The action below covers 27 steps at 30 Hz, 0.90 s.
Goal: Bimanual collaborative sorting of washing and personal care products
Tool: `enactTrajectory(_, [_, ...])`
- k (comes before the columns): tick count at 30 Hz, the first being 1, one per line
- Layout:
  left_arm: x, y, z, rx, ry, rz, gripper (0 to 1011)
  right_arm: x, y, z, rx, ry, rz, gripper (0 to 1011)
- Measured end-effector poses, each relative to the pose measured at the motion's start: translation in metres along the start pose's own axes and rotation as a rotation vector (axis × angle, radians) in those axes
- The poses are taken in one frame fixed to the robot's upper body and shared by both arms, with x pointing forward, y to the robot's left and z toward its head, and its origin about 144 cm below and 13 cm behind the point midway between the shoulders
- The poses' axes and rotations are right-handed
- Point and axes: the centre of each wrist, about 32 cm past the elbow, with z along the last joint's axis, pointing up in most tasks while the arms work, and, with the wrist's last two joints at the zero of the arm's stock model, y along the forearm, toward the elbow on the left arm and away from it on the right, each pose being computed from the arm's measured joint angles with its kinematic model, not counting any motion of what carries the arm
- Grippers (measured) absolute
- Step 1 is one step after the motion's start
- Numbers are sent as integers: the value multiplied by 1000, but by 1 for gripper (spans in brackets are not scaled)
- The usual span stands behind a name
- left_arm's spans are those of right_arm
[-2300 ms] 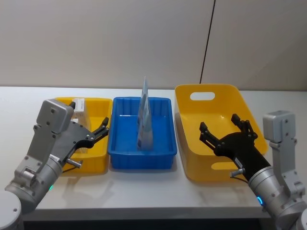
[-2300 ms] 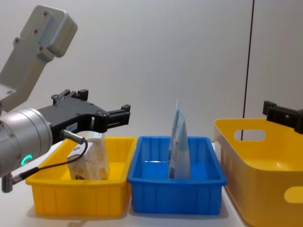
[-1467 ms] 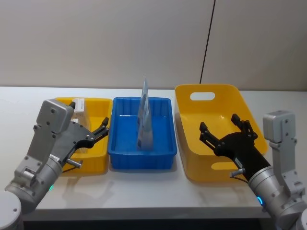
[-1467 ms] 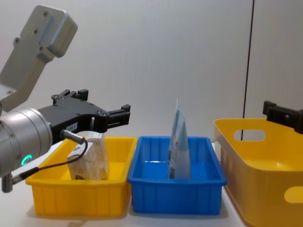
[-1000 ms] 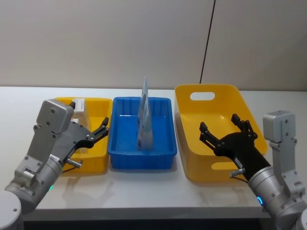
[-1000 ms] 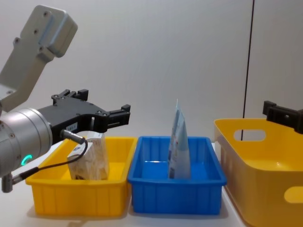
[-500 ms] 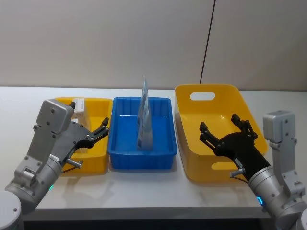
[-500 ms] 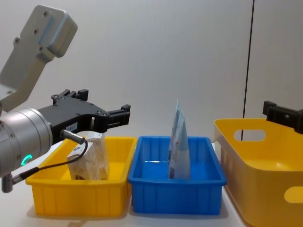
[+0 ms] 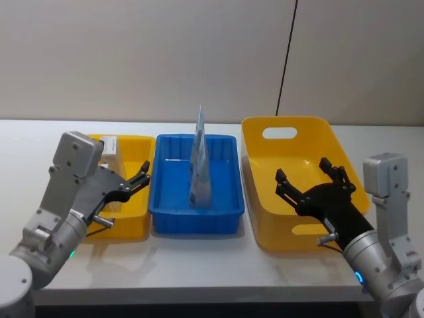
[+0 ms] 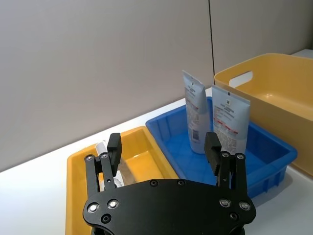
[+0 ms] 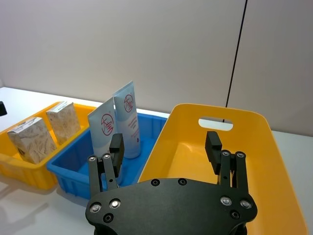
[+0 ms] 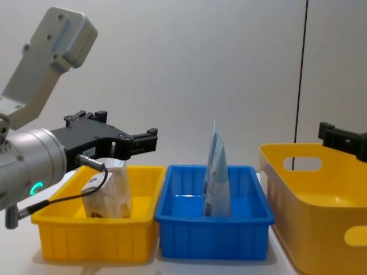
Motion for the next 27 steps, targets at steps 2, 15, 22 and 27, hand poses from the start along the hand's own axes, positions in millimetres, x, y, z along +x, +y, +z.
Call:
enactTrajectory(2, [1,-2,1,12,5,3,1001,0,0,0,0,0,0,1002])
enactTrajectory(15, [4,-18,8,139,74,46,1001,0,0,0,0,0,0,1002])
enactTrajectory(22, [5,-22,7,187,104,80,1001,0,0,0,0,0,0,1002])
enactTrajectory(27, [5,-23,5,215,121,99,1001,0,0,0,0,0,0,1002])
